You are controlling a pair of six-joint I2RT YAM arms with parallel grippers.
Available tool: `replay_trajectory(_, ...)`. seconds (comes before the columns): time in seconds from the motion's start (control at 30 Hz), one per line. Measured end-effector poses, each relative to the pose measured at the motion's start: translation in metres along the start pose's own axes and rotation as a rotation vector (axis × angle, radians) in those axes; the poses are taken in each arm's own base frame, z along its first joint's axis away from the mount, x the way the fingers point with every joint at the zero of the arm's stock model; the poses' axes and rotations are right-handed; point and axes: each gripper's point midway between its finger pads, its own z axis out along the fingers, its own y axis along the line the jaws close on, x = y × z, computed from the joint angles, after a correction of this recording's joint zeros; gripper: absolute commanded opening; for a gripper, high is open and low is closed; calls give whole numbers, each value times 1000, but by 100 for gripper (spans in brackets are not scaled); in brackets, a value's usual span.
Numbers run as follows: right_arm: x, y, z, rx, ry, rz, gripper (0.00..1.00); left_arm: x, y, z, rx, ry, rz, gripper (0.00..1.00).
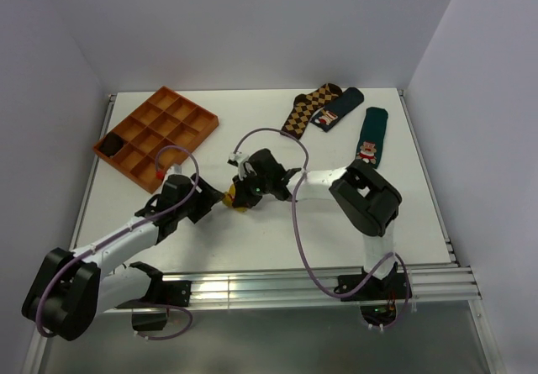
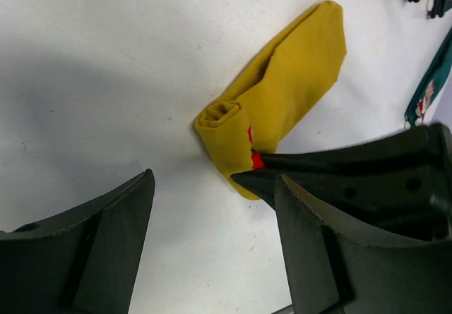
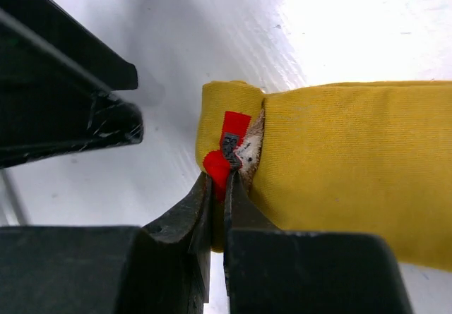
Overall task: Roll the socks
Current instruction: Roll the sock at the center of the board.
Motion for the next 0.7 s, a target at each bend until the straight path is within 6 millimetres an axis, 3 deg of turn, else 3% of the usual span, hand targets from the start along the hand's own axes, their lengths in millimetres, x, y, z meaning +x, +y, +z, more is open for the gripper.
replay_trajectory(0.37, 0, -5, 1, -251, 74, 313, 0, 5, 9, 5, 45, -19, 4, 66)
replay_trajectory(0.7, 3, -8, 0, -342, 108, 476, 0, 15, 5, 24, 68, 13, 14, 63)
